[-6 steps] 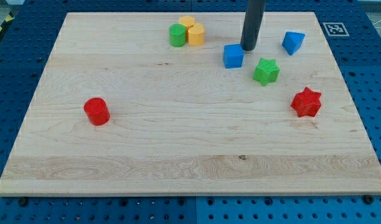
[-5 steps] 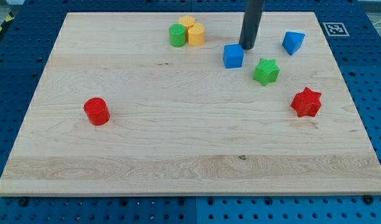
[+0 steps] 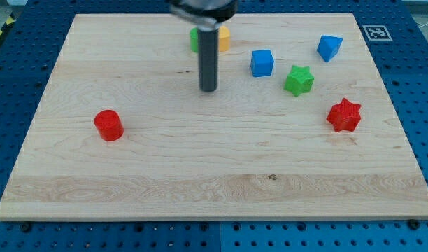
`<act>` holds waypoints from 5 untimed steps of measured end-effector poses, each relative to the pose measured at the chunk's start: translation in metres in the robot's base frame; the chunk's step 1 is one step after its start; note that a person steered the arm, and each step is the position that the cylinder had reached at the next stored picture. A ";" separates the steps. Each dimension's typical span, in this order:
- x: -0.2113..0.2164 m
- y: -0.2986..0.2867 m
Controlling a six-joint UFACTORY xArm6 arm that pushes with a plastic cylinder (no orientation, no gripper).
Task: Move your arm towards the bottom left
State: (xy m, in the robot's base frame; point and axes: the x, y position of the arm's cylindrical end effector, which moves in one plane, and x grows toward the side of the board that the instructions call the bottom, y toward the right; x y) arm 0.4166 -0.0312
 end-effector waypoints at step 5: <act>0.052 -0.234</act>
